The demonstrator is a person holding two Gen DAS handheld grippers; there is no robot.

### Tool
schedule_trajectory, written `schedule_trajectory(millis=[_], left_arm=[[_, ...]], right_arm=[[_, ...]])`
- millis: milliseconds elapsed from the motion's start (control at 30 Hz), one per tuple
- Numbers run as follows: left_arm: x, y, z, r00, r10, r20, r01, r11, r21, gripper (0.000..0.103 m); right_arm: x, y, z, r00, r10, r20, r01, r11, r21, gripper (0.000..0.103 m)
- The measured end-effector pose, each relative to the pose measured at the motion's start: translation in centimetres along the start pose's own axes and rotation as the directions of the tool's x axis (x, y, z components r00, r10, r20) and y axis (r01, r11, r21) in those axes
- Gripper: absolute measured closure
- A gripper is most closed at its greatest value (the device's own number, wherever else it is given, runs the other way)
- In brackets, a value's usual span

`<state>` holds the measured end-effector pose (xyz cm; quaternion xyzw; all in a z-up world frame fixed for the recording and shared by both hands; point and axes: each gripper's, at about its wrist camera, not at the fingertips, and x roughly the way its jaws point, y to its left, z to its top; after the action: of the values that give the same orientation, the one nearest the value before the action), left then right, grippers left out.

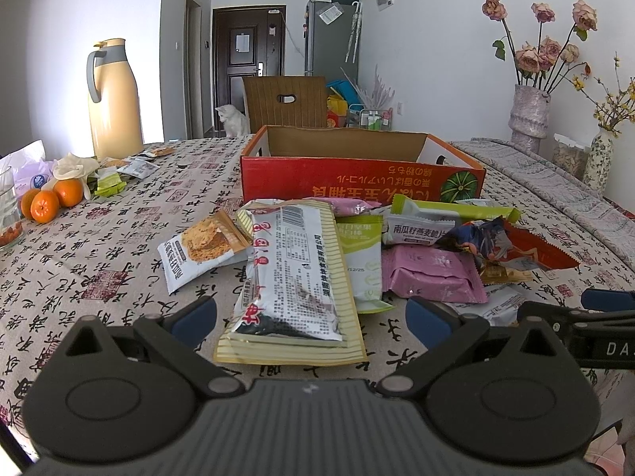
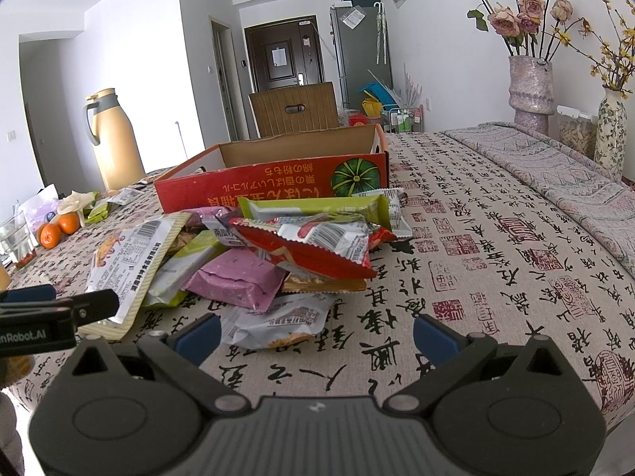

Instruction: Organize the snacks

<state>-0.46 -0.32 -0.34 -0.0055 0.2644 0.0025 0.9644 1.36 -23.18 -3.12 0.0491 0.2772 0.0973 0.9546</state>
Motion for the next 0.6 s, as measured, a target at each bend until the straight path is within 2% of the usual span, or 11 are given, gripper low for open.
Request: schedule_trajectory(millis=[600], left_arm=[[0.46, 0.02, 0.60, 1.000, -0.012, 0.010, 0.012, 1.000, -0.003, 0.000]], right_arm=[[0.11, 0.06, 0.68, 1.000, -0.006, 0.008, 0.006, 1.000, -0.017, 0.000]])
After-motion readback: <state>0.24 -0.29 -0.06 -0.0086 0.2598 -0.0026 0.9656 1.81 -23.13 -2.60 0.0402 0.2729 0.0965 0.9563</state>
